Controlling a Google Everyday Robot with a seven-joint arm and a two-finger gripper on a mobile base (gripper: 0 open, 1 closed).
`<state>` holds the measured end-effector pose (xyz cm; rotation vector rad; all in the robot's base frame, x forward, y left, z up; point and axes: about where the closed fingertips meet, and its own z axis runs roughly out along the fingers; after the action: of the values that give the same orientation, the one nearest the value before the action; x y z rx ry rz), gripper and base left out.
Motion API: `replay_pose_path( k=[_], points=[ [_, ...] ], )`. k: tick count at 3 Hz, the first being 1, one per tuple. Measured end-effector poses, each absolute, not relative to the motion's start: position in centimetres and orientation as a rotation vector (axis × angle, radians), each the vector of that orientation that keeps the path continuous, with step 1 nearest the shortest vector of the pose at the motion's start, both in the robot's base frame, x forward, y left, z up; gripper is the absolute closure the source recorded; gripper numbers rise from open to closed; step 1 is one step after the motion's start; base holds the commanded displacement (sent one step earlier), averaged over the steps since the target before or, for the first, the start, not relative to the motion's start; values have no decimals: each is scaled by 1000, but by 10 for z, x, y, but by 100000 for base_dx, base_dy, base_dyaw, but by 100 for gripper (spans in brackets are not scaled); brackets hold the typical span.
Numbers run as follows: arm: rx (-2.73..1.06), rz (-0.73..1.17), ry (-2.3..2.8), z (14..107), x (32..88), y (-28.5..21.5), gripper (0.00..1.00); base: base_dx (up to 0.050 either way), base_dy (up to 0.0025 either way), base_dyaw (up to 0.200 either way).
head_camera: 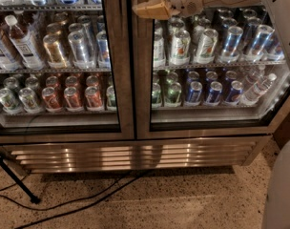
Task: Open right fridge door
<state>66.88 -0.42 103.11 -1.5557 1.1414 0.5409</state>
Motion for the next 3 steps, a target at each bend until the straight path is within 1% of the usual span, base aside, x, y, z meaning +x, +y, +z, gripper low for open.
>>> replay_pose_path(
  k=[3],
  points=[
    [-1545, 545, 1153, 1031, 667, -4, 100, 0, 0, 0]
  ],
)
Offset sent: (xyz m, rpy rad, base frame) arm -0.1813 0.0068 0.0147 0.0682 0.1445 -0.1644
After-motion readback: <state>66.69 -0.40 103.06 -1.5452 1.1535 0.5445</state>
